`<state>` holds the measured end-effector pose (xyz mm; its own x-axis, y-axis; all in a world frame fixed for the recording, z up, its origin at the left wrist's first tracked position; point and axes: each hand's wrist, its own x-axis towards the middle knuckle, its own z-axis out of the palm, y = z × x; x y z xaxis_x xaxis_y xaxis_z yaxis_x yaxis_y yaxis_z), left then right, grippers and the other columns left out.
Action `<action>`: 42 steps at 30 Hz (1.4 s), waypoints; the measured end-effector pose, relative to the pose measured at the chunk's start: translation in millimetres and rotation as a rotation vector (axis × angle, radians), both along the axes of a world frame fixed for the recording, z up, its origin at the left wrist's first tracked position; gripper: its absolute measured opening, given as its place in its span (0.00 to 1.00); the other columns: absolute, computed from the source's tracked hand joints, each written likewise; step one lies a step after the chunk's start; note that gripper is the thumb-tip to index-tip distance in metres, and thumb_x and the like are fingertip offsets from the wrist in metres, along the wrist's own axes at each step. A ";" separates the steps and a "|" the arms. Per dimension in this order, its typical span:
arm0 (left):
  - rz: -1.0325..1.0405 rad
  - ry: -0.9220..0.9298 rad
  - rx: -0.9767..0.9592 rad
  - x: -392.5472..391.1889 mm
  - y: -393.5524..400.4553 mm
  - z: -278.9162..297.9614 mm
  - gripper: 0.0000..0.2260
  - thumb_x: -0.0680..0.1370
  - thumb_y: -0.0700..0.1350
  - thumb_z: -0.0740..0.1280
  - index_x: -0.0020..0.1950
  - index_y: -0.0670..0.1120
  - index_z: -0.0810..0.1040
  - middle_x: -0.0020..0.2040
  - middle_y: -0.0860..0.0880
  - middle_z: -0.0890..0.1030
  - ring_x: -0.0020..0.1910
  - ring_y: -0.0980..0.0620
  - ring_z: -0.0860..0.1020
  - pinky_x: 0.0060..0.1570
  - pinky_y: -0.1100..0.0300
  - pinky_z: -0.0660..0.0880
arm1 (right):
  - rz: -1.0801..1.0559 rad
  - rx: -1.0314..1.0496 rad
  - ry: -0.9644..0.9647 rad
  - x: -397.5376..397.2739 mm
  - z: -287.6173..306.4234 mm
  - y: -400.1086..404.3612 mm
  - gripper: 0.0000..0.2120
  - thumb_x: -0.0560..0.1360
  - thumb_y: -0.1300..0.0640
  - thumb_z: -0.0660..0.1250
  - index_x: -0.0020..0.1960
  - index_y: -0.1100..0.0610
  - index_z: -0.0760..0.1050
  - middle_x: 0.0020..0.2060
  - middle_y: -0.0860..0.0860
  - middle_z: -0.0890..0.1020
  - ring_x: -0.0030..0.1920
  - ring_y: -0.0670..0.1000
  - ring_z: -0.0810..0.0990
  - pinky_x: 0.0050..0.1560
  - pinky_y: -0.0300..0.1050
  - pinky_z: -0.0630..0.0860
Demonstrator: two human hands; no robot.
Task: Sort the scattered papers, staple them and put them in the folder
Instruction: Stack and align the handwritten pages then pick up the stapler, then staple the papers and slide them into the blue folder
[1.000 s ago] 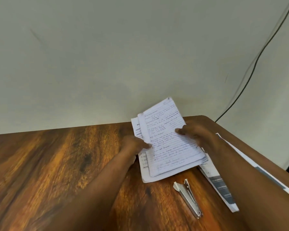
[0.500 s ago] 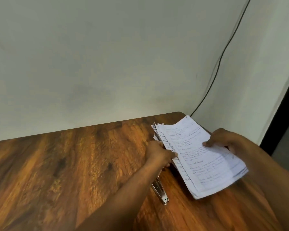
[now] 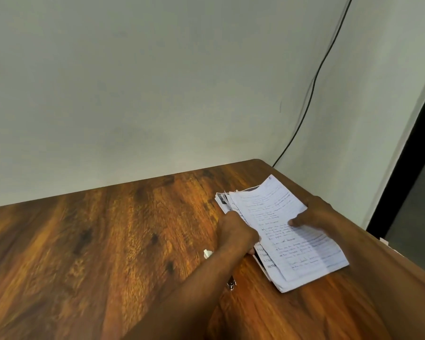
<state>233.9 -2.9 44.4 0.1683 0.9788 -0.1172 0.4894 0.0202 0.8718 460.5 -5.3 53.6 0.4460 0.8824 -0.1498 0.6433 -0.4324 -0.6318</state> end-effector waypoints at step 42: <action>0.789 0.819 -0.173 -515.9 -190.4 -32.3 0.47 0.75 0.79 0.51 0.86 0.52 0.46 0.86 0.38 0.45 0.83 0.30 0.41 0.77 0.27 0.44 | 0.931 0.406 -0.312 -449.2 -24.2 -121.8 0.18 0.74 0.36 0.70 0.60 0.42 0.73 0.55 0.37 0.76 0.58 0.42 0.75 0.64 0.51 0.73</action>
